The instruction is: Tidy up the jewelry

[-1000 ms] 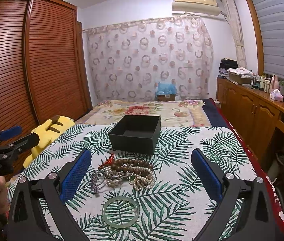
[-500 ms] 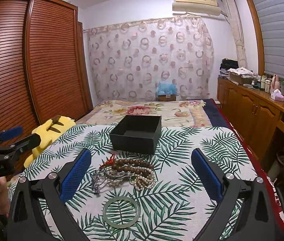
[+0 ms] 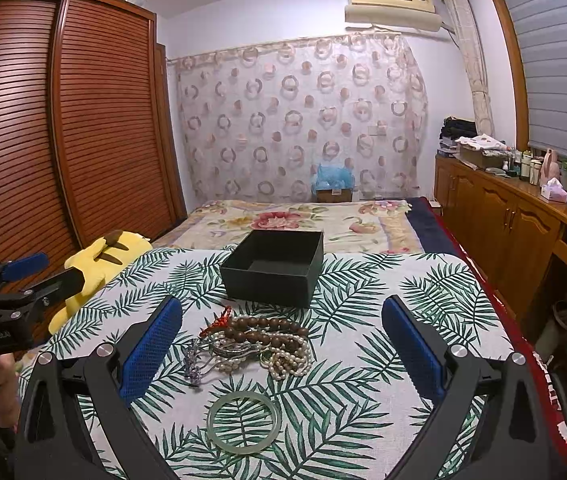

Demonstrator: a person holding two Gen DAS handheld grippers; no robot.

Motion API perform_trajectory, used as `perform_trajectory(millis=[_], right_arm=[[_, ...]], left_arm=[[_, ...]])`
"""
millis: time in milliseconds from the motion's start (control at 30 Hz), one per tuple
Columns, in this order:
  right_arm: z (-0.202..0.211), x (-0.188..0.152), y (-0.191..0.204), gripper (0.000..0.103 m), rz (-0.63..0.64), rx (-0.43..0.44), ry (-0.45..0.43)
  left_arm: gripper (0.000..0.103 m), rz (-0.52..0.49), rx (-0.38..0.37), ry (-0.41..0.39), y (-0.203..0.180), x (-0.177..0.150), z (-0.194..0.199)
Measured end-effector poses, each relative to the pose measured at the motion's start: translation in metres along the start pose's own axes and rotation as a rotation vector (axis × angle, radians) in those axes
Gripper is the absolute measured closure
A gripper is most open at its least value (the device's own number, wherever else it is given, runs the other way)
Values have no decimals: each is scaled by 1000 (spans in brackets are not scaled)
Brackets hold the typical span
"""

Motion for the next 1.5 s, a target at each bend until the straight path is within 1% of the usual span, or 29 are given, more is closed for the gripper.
perform_trajectory(millis=[500, 567, 600, 700, 933, 1100, 1333, 1400, 1467, 1500], right_arm=[[-1, -1, 5, 2, 2, 8, 7], [-4, -4, 7, 2, 6, 10, 16], [-5, -6, 8, 2, 11, 12, 21], [-8, -11, 10, 2, 24, 23, 28], [-24, -29, 10, 3, 51, 32, 66], [-40, -52, 8, 12, 58, 64, 135], [-50, -74, 9, 22, 109, 82, 192], [-53, -79, 7, 28, 118, 84, 209], [-54, -83, 6, 29, 125, 83, 218], [-55, -84, 5, 30, 126, 84, 222]], left_arm=[[6, 2, -1, 9, -2, -6, -4], [6, 6, -3, 19, -2, -12, -6], [6, 8, -6, 26, -2, -21, -13], [6, 12, -15, 47, -2, -30, -20], [6, 20, -51, 100, 3, -39, -39], [6, 12, -79, 148, 3, -48, -53], [7, 17, -134, 219, 1, -65, -78], [7, 24, -149, 236, 2, -70, -87], [10, 21, -157, 252, 2, -72, -95], [15, 22, -171, 259, 1, -73, -98]])
Point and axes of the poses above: each gripper's, at about its wrist camera, not at the fingertips, and z roughly against the way its jaws point, y to its left, x to its top, the point moved 9 cm from there along -z, roughly the way its jaws point, and after that the axes turned 15 degrees about -x, right-handed, at the moved point
